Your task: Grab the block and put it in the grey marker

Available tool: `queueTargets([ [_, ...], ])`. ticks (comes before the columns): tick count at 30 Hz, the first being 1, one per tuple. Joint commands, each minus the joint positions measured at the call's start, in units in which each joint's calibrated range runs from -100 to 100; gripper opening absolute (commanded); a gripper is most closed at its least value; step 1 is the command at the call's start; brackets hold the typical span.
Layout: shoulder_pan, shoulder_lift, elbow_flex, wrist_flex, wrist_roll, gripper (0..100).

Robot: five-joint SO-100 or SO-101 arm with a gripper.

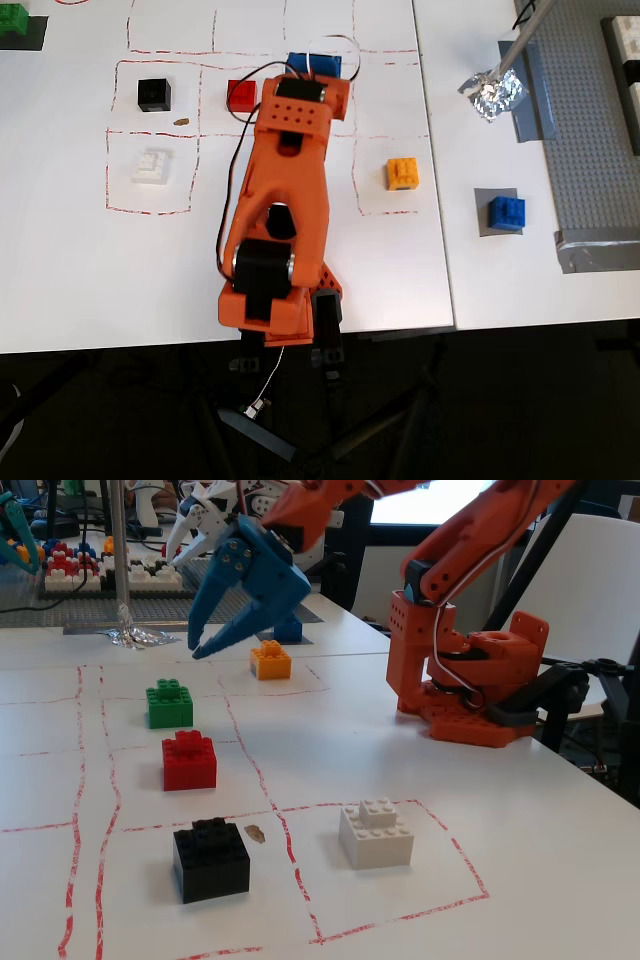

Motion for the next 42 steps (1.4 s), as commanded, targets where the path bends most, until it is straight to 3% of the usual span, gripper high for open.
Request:
queueTargets([
  [1, -5.08, -10.72, 6.0, -6.16, -2.1, 0],
  [6, -11.52, -24.77, 18.87, -7.22, -3.42, 0],
  [13, -12.84, -38.47, 29.48, -2.98, -4.79, 0],
  [32, -13.19, -52.0, 31.02, 16.13, -6.15, 0],
  [42, -13.19, -52.6, 31.02, 16.78, -6.35, 0],
])
